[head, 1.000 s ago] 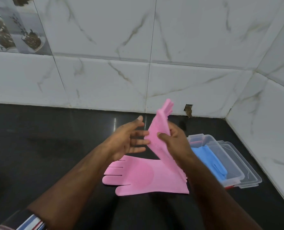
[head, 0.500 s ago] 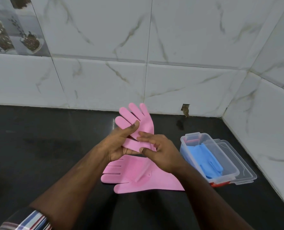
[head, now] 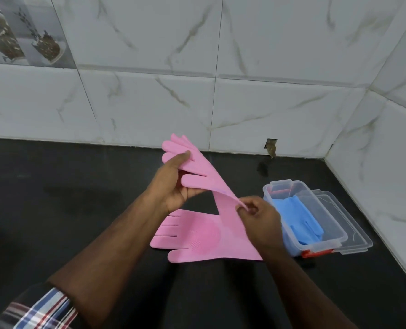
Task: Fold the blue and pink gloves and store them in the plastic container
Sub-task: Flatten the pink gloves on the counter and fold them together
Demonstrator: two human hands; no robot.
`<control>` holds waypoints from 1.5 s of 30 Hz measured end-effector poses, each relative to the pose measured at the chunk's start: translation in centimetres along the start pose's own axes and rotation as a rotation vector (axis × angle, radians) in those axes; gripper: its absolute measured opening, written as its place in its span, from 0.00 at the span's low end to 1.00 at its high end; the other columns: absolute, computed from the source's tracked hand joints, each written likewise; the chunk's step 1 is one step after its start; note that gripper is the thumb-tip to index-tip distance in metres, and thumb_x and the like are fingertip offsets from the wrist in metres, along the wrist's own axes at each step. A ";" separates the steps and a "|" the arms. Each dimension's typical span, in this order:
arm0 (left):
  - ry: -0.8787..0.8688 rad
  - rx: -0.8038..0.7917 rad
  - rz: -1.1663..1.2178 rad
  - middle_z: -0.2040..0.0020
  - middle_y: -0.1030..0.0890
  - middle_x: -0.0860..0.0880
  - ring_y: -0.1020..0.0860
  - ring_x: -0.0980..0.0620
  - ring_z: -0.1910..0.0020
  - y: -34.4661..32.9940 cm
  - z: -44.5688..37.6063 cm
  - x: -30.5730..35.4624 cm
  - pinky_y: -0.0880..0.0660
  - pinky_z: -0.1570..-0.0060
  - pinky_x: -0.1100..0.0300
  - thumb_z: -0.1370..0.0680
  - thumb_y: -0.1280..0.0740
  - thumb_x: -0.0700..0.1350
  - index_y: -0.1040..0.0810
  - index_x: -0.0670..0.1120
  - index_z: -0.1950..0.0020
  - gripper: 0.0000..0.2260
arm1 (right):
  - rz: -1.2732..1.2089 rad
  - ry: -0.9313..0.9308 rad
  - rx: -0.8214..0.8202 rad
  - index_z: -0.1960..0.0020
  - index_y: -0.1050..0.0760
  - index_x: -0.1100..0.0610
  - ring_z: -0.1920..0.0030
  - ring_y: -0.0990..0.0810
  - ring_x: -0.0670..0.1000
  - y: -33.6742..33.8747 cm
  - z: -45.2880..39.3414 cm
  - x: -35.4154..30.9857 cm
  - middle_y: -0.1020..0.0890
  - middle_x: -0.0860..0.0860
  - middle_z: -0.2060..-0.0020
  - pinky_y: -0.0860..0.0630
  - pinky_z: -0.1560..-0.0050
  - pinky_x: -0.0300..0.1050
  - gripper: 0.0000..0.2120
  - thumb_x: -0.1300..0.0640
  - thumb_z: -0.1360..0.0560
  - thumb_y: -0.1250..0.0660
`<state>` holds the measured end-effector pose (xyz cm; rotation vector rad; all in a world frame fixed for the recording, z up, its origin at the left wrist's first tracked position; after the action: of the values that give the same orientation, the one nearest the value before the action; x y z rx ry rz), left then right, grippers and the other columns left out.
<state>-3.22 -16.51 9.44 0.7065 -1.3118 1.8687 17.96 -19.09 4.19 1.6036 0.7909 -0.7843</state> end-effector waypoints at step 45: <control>-0.451 -0.024 -1.611 0.50 0.20 0.61 0.23 0.58 0.51 11.9 3.8 -7.6 0.23 0.51 0.54 0.24 0.34 0.53 0.20 0.59 0.53 0.04 | 0.684 0.022 -0.498 0.42 0.21 0.44 0.36 0.27 0.45 1.5 1.0 8.5 0.22 0.41 0.38 0.30 0.32 0.47 0.13 0.48 0.26 0.29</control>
<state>-8.41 -24.48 -1.69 1.5590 -0.5120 0.3716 23.84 -19.58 -2.23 1.2957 0.3601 -0.0629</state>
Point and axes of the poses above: each hand's wrist, its own z-axis away from the middle knuckle, its own y-axis out of the back of the hand, x = y × z, the point moved 2 cm from there along -z, towards the middle knuckle
